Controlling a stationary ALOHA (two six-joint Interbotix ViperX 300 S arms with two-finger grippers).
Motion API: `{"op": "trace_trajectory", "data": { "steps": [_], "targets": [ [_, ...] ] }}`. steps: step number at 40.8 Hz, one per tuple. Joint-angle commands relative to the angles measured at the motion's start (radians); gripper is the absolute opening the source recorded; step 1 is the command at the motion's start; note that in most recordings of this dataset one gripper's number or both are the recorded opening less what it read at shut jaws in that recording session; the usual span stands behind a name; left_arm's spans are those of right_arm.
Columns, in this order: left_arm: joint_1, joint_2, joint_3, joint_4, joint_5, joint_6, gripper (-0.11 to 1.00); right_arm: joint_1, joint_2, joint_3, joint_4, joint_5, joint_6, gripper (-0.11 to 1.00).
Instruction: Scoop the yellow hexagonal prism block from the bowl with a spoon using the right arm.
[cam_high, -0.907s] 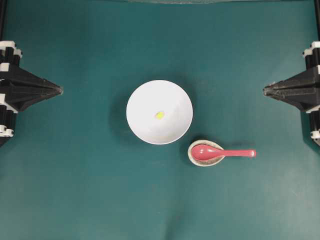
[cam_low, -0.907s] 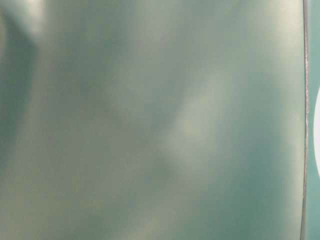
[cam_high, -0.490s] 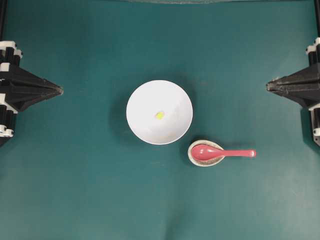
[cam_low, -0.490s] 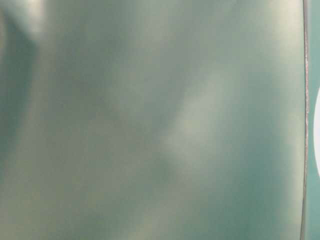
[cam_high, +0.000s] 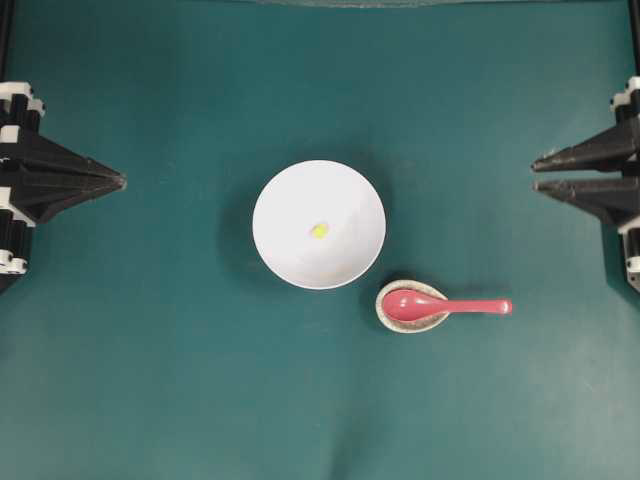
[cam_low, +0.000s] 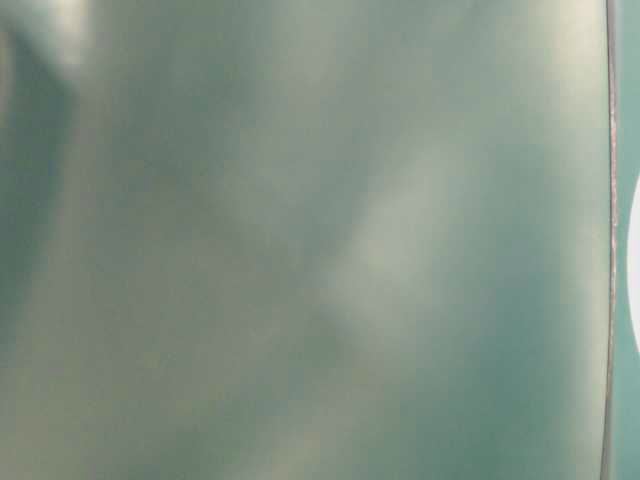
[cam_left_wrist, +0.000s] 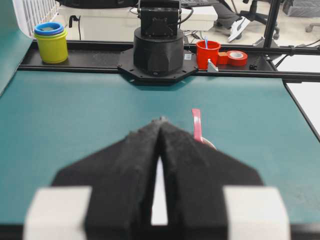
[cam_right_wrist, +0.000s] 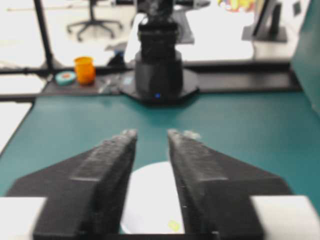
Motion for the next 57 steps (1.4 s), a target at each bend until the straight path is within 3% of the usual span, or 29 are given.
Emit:
{"op": "trace_trajectory", "data": {
  "steps": [1,5,20,36,42,57],
  "targets": [
    [0.000,0.005,-0.029,0.002,-0.005,0.000,-0.01,-0.002,0.009,-0.026,0.009,0.008,0.020,0.44],
    [0.000,0.005,-0.028,0.002,-0.005,0.000,-0.01,-0.002,0.021,-0.021,0.011,0.035,0.052,0.50],
    [0.000,0.005,-0.028,0.002,-0.008,0.000,-0.01,0.014,0.164,0.011,0.011,0.043,0.107,0.49],
    [0.000,0.006,-0.028,0.002,-0.006,0.000,-0.01,0.103,0.396,0.083,0.023,-0.222,0.146,0.49],
    [0.000,0.008,-0.028,0.002,-0.005,0.000,-0.01,0.152,0.480,0.115,0.060,-0.333,0.152,0.49],
    [0.000,0.012,-0.026,0.002,-0.005,0.000,-0.01,0.287,0.684,0.158,0.236,-0.525,0.152,0.49]
  ]
}}
